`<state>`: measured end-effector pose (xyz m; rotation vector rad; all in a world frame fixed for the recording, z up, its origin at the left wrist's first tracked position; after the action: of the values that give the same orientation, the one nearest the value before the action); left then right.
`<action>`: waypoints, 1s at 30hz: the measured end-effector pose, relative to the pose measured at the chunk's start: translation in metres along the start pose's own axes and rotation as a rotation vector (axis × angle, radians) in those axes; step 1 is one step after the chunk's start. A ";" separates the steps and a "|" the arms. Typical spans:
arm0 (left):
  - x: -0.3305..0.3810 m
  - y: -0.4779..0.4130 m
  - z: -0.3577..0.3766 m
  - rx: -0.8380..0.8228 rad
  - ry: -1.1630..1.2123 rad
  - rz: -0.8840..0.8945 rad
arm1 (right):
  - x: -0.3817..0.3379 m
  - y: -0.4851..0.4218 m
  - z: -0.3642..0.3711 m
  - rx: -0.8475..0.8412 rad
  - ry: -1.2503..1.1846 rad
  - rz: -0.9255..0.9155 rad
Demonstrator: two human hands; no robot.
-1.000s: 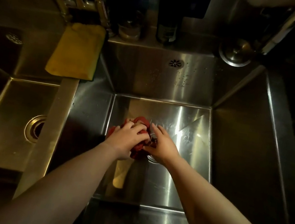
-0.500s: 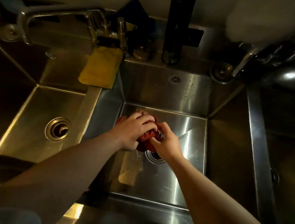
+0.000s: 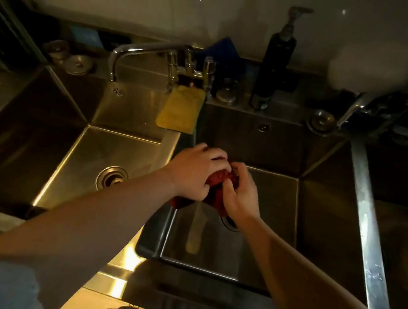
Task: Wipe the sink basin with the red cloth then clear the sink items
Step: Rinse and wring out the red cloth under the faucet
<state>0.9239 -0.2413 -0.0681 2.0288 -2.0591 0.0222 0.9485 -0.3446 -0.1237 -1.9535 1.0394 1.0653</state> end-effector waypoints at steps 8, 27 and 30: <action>-0.051 0.026 -0.038 0.012 -0.013 0.008 | -0.051 -0.020 0.035 0.002 0.004 -0.104; -0.143 0.040 0.039 -0.119 0.103 -0.394 | -0.029 -0.032 0.139 -0.353 0.073 0.112; -0.142 0.035 0.046 -0.141 0.081 -0.410 | -0.029 -0.036 0.136 -0.345 0.118 0.098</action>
<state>0.8813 -0.1092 -0.1333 2.2749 -1.5194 -0.1101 0.9226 -0.2060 -0.1522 -2.2816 1.0794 1.2638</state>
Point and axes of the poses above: each hand's wrist, its own y-axis away from the middle knuckle, its own z-axis out of the palm, x = y × z, the point moved 8 cm from there along -y, towards the middle knuckle, and after that the axes turned 13 degrees about -z, right-handed, at the moved point
